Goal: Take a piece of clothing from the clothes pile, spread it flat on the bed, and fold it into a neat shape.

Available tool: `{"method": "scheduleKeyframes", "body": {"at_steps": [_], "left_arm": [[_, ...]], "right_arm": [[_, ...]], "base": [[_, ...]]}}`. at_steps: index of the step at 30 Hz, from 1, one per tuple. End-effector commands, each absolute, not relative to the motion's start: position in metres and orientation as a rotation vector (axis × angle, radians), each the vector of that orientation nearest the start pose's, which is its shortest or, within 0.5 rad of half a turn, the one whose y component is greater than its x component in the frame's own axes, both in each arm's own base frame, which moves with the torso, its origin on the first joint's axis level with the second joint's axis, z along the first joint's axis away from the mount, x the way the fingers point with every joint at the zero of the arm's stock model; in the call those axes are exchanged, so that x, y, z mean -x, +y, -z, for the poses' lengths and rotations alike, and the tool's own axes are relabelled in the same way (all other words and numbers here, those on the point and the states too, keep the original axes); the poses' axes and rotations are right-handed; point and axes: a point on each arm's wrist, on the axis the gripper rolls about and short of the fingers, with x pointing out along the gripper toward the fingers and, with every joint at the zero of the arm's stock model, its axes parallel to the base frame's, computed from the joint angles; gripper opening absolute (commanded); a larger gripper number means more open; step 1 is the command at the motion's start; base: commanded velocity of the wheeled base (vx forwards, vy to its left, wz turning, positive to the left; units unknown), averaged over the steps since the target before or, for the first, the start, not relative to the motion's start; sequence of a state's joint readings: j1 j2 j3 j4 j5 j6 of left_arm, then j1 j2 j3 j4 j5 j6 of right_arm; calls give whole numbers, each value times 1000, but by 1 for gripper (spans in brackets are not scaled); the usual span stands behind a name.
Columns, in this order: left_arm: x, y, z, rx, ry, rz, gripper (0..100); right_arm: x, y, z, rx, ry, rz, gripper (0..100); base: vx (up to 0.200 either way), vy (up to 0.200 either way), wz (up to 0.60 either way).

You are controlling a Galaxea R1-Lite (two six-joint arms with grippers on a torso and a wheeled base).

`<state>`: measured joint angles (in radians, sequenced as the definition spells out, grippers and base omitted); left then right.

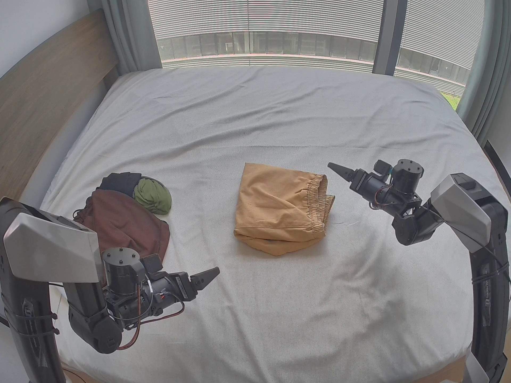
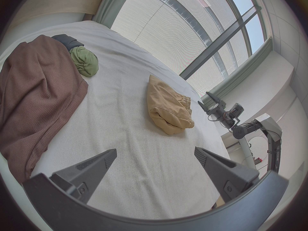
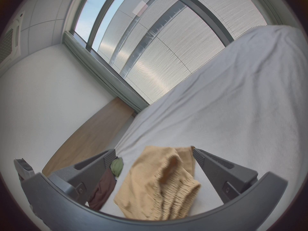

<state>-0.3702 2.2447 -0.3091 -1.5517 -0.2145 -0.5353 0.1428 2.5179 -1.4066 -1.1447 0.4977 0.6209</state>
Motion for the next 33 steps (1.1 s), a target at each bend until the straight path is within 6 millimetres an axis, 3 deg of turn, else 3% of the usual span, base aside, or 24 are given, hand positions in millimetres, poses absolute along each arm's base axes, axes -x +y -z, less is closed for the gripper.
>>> {"method": "scheduleKeyframes", "body": {"at_steps": [1,7,11,22,33], "left_arm": [[-269,-109,-7,484,528,460,100],[-269,-109,-7,484,529,460,100],[-269,-109,-6,484,530,458,100],[-270,-106,-6,486,528,449,100],[-270,-106,-6,486,528,449,100]], "right_arm": [[-467,98,-103,-577,94,-697,100],[-456,139,-97,-577,140,-775,100],[-460,158,-67,-583,207,-782,100],[-466,158,12,-534,320,-696,100],[-467,152,29,-519,332,-643,100]], "base": [[0,0,0],[0,0,0],[0,0,0],[0,0,0],[0,0,0]]}}
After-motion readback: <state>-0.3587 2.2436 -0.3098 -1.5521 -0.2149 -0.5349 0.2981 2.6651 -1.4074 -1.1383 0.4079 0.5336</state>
